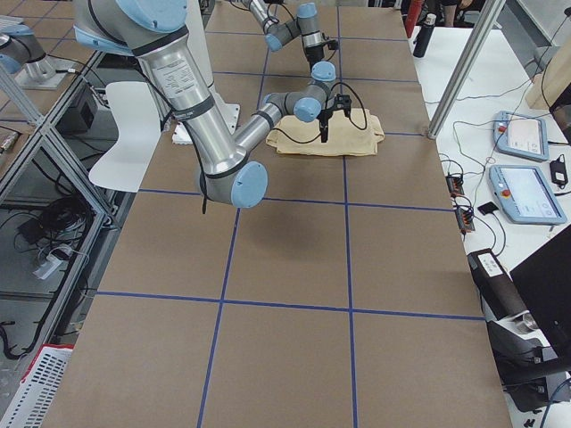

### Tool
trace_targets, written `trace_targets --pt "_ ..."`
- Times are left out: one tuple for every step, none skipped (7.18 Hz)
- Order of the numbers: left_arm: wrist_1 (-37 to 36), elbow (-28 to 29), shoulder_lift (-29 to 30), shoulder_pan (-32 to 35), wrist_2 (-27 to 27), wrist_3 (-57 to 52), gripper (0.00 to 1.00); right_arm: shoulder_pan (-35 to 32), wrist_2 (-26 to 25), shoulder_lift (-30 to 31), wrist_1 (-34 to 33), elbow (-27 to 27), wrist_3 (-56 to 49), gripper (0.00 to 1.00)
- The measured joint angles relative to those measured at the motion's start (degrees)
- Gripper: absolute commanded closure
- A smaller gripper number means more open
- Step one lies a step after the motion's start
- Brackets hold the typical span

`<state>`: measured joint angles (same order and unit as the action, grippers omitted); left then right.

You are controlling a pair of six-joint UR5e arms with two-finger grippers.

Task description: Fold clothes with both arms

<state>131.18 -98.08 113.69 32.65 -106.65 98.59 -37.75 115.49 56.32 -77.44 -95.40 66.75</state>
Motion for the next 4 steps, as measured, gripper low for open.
trace_targets --pt "0.62 -0.74 -0.7 -3.26 1.72 2.72 0.01 -0.01 0.37 1.1 0.13 -2.68 2.66 0.0" --pt "0.83 -1.26 -1.19 -6.54 3.81 5.01 0.01 0.01 0.59 2.0 -0.04 -5.01 4.14 0.0" --pt "0.85 -1.55 -1.58 -9.16 5.7 6.32 0.01 0.03 0.78 2.47 -0.17 -6.28 4.86 0.0" --pt "0.79 -1.43 -1.79 -11.06 7.22 6.93 0.01 0.13 0.87 2.66 -0.23 -6.82 5.42 0.0"
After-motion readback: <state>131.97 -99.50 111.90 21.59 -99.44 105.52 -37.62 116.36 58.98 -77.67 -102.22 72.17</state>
